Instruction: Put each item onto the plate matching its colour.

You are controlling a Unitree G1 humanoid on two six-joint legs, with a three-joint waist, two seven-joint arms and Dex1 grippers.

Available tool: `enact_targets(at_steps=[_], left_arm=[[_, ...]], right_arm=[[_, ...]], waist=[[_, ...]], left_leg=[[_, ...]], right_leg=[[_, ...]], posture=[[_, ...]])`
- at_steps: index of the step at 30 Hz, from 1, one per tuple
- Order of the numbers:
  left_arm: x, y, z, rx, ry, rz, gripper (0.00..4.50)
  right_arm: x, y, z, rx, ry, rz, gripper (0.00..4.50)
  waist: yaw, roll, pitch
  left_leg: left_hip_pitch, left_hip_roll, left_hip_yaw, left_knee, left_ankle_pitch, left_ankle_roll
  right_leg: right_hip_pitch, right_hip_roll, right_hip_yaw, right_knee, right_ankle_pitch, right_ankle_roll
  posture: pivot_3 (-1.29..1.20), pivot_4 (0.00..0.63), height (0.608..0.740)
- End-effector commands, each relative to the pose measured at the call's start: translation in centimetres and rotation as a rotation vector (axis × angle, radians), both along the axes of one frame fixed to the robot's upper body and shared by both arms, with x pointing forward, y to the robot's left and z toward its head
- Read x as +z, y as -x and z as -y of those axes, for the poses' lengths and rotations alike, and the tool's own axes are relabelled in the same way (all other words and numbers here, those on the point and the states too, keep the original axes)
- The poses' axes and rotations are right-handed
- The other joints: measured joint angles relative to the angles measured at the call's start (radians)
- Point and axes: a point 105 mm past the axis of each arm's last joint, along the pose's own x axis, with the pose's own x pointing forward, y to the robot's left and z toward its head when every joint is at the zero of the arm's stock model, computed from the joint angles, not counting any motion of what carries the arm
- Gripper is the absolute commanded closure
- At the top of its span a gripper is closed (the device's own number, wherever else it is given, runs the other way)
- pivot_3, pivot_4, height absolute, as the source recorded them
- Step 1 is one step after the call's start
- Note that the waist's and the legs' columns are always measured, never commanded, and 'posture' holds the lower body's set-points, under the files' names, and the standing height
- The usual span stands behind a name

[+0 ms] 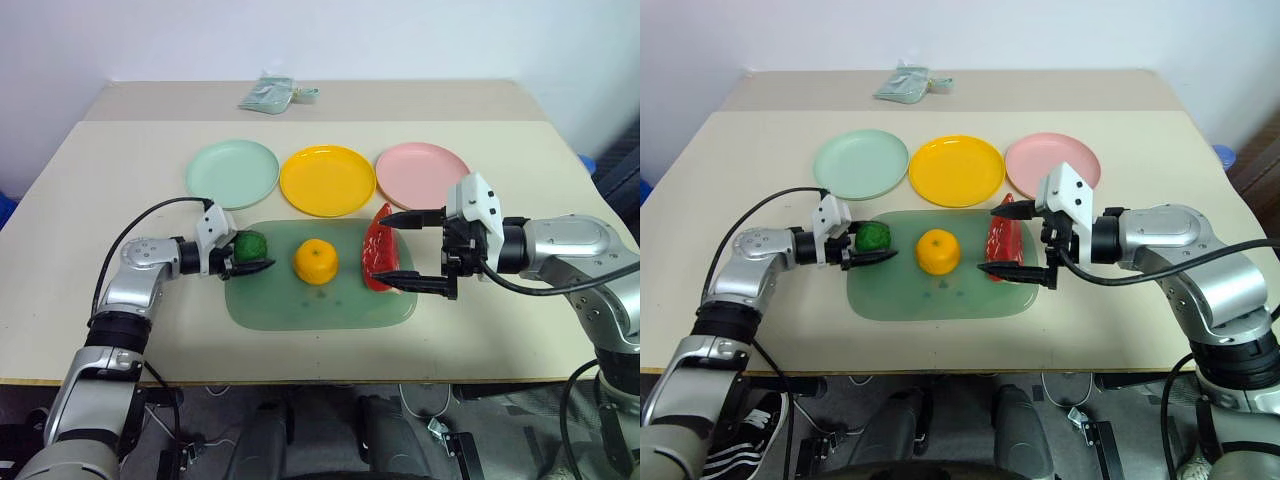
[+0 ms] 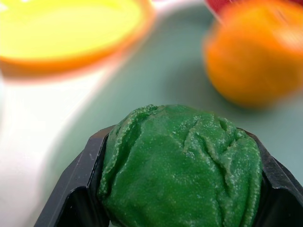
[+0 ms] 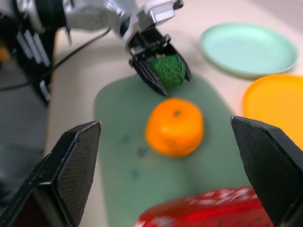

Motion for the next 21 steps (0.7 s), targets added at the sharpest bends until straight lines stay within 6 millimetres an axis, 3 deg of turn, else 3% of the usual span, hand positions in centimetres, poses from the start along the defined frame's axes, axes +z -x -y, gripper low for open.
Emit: enact_targets(at_steps=[1,7,11,15,21], left_arm=[[4.3,-3.2,-2.2,0.247,0.104,0.169,1.91],[6.6,-7.6,-4.3,0.619,0.215,0.271,1.91],[6.7,-8.9,-4.2,0.731,0.257,0.237,1.91],[6.1,-9.3,-4.2,0.772,0.237,0.209,0.09],[8.9,-8.9,-3.0,0.646,0.246,0.325,0.04]], right_arm=[[2.6,-1.7,0.0,-0.087,-0.102,0.094,0.00],[3.0,-4.0,-0.5,-0.185,-0.156,0.135,0.00],[3.2,-4.2,-0.6,-0.190,-0.160,0.148,0.00],[3.0,-4.2,-0.4,-0.198,-0.141,0.161,0.00],[3.2,-4.0,0.2,-0.224,-0.141,0.174,0.00]], waist=[[0.000,0.000,0.000],[0.003,0.000,0.000],[0.001,0.000,0.000],[-0.001,0.000,0.000],[-0.002,0.000,0.000]], left_leg=[[0.000,0.000,0.000,0.000,0.000,0.000],[0.000,-0.001,0.000,0.000,0.000,0.000],[-0.001,-0.001,0.000,0.000,0.000,0.000],[-0.001,-0.001,0.000,-0.001,0.000,0.000],[-0.001,-0.001,0.000,-0.001,0.000,0.000]], right_leg=[[0.000,0.000,0.000,0.000,0.000,0.000],[0.000,0.000,0.000,0.000,0.000,0.000],[-0.001,-0.001,0.000,0.000,0.000,0.000],[-0.001,0.000,-0.001,0.000,0.000,0.000],[-0.001,0.000,0.000,0.000,0.000,0.000]], posture=[[0.00,0.150,0.740],[0.00,0.150,0.740],[0.00,0.150,0.740],[0.00,0.150,0.740],[0.00,0.150,0.740]])
